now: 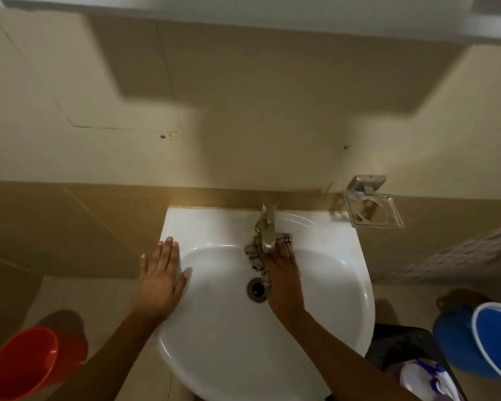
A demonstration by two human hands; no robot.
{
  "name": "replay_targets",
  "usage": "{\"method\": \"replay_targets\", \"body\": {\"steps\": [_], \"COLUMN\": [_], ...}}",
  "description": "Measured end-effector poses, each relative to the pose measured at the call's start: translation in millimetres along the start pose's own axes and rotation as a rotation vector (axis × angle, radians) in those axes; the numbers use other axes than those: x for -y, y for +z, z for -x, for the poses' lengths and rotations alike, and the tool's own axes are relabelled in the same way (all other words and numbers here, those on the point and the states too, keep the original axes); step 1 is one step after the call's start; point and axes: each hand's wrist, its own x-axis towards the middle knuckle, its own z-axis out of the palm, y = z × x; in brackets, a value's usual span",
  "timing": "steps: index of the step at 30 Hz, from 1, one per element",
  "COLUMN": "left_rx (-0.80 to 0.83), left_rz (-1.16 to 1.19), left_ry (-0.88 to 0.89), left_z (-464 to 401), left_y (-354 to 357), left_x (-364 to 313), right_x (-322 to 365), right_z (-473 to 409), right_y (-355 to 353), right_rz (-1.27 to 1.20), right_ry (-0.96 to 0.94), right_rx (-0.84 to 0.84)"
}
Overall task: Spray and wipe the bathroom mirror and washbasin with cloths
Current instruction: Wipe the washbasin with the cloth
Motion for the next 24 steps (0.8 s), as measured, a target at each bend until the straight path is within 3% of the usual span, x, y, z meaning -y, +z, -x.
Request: {"method": "replay_targets", "body": {"steps": [5,7,12,16,18,24], "left_rx": [-0.002,-0.003,0.005,-0.003,-0.007,-0.062], "left_rz": [-0.007,-0.011,0.017,0.062,0.085,0.171], "left_ry": [0.012,0.018,0.034,0.022,0.013,0.033], "left_z": [0.0,-0.2,0.0,-0.2,-0.2,0.2], "left_y": [0.1,0.0,-1.6,-2.5,-2.6,0.3], "left_x": [2.9,4.1,5.9,5.6,6.4,8.6], "right_x": [45.6,60.9,74.8,111.5,131.6,178.0], "right_z": [-23.6,-50.5,-82.7,-88.7,-95.7,-111.5], "right_y": [24.7,31.9,34.9,56.8,68.5,91.3], "right_rz": [0.086,0.134,0.157,0.148,0.140,0.039], "right_ry": [-0.193,-0.185,0.195,0.364,0.328,-0.011], "right_rx": [0.091,0.100,-0.013,-0.079,-0.002,0.314]}}
